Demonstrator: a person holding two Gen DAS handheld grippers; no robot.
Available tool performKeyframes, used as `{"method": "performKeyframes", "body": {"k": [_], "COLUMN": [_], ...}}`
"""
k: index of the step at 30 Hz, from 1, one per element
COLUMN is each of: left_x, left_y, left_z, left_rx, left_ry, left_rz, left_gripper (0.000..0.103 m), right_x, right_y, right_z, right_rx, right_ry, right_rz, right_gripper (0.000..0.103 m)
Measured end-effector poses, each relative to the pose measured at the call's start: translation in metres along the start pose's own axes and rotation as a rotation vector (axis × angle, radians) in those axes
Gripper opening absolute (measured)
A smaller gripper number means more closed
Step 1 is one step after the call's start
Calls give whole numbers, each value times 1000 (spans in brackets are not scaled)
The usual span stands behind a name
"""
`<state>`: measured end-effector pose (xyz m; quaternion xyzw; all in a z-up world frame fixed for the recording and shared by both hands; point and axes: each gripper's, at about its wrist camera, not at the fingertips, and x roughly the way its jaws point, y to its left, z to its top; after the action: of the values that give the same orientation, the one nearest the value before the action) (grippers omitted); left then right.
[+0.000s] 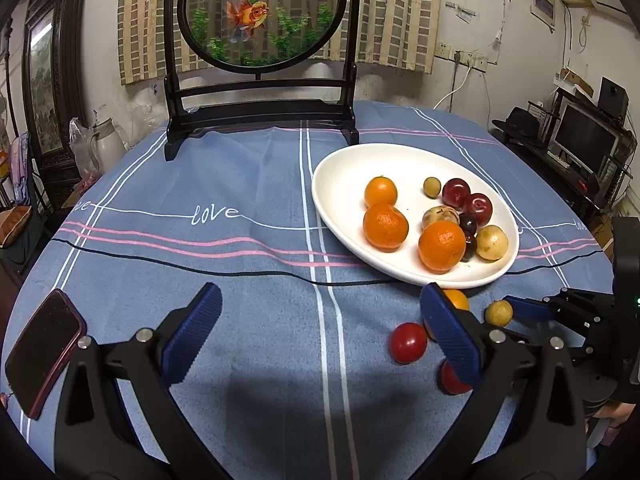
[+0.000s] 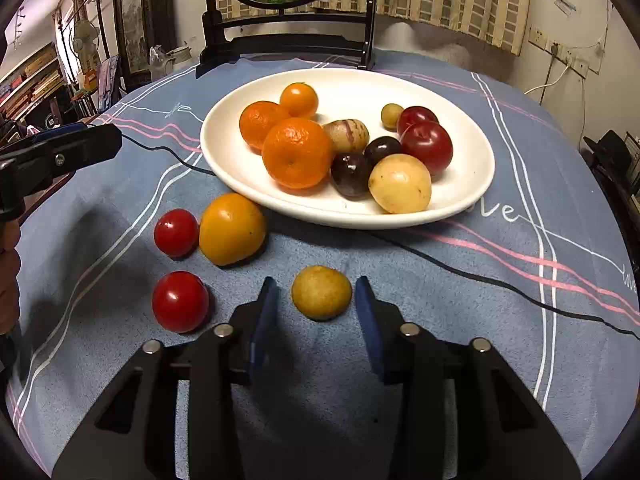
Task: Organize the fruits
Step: 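Withdraw both open tools back over the remaining fruits on the cloth, then grasp the pale yellow-green fruit with the right tool while the left tool grasps a red apple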
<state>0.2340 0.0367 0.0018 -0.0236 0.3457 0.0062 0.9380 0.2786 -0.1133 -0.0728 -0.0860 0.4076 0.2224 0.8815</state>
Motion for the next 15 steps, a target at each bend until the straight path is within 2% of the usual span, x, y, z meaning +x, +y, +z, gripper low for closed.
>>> {"method": "performKeyframes", "body": {"k": [2,6,7,9,10,11,14,15], "left_x": [0,-1,-3,-6,-9,-12,-21,-20], "left_y": [1,1,0,-8,-16,-25,-57,-64], "left_z": [-1,-1,-2,-5,-9,-14,-35,-40], "left_rx": [3,0,6,50,101,150,333,370], "left_ry": [0,7,11,36,55,62,64,66], "left_rz": [4,-25,-63,-184,-265,-313,-353,-345], "left_gripper": [101,101,101,101,100,100,85,75], "right_x": [1,-6,-9,-18,-21,-22,-20,-19], "right_y": [-1,-8,-11,-17,-19,-21,-23,-22], "right_z": [0,1,1,3,3,3,3,3], "right_rx": [7,42,55,95,107,114,127,127], "right_ry": [7,-26,-38,-74,-84,-89,-78,-73], "right_rz": [-4,15,24,50,54,51,44,43], "right_gripper": [32,29,29,29,29,29,29,29]}}
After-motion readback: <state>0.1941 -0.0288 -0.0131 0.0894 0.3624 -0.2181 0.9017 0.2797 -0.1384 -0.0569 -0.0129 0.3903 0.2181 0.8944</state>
